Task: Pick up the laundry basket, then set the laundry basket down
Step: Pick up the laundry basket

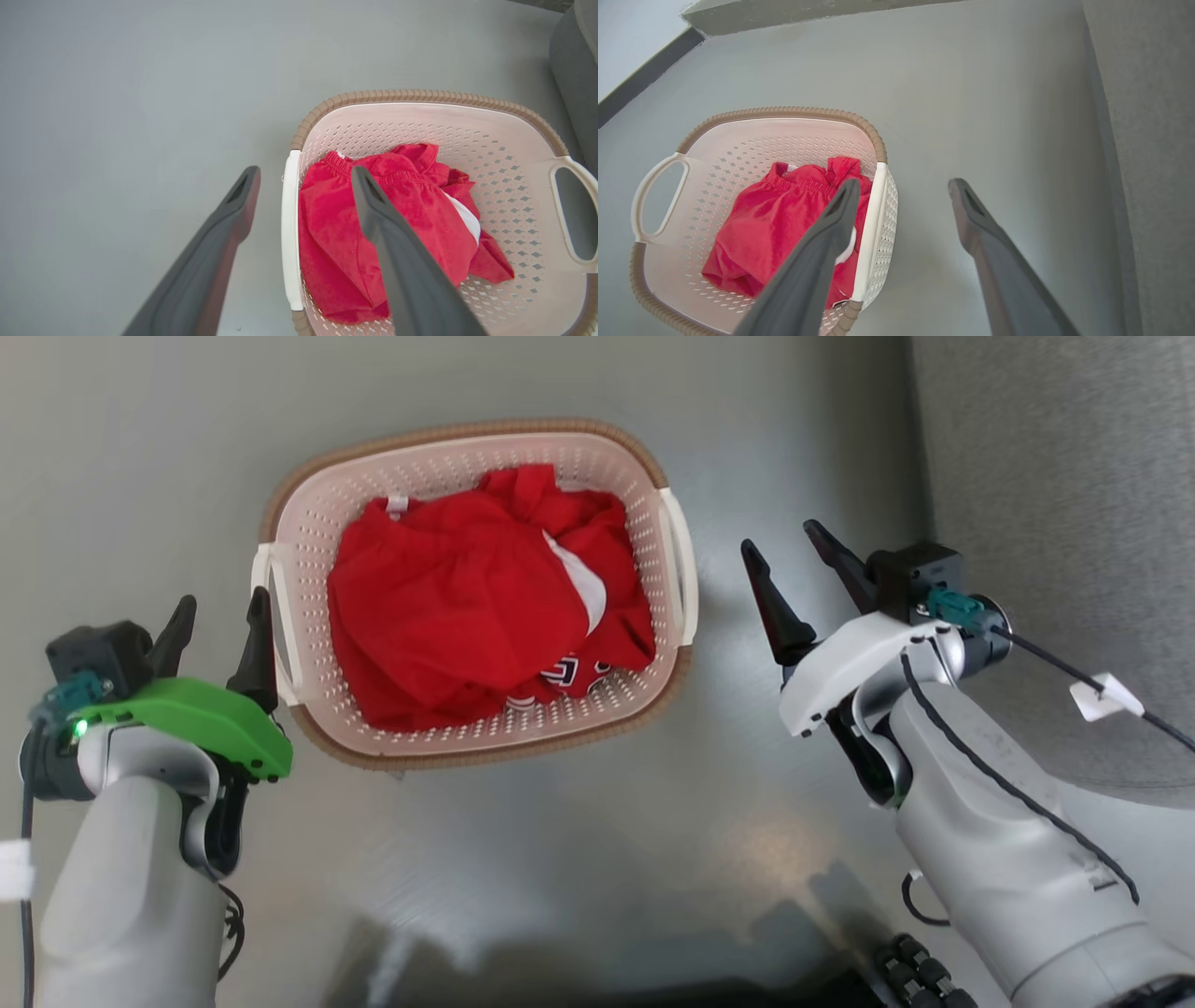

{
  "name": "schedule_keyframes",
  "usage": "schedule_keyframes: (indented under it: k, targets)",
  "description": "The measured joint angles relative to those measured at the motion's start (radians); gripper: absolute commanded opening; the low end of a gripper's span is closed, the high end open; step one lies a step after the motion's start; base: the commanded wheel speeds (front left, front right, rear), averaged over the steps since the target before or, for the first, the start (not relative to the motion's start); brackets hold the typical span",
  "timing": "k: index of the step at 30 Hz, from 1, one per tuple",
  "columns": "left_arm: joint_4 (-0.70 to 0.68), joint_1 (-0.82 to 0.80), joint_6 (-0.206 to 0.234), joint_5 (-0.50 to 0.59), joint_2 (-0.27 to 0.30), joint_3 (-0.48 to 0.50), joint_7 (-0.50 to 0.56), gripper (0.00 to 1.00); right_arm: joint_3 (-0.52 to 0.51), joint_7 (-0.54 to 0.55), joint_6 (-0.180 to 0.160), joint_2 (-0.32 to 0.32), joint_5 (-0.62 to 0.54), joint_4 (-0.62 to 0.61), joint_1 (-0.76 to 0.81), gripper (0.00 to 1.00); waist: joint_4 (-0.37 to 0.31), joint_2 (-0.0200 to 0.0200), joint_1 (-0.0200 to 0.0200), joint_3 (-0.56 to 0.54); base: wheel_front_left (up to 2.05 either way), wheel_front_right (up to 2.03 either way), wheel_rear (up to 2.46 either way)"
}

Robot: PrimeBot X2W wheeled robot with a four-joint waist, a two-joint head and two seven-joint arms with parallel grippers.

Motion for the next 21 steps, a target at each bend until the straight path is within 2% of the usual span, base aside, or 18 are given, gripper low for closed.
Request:
schedule_keyframes:
  k: [9, 21]
  targets:
    - [0.097, -0.086, -0.004, -0.002, -0.003, -0.026, 0.024, 1.0, 0.018, 0.014, 0.012, 0.001, 0.037, 0.104, -0.087, 1.0, 0.021, 0.0, 0.0, 0.061, 0.0, 0.0, 0.0]
    - [0.205, -0.183, -0.013, -0.01, -0.013, -0.065, 0.04, 1.0, 0.1, 0.026, 0.03, 0.0, 0.128, 0.15, -0.174, 1.0, 0.046, 0.0, 0.0, 0.135, 0.0, 0.0, 0.0]
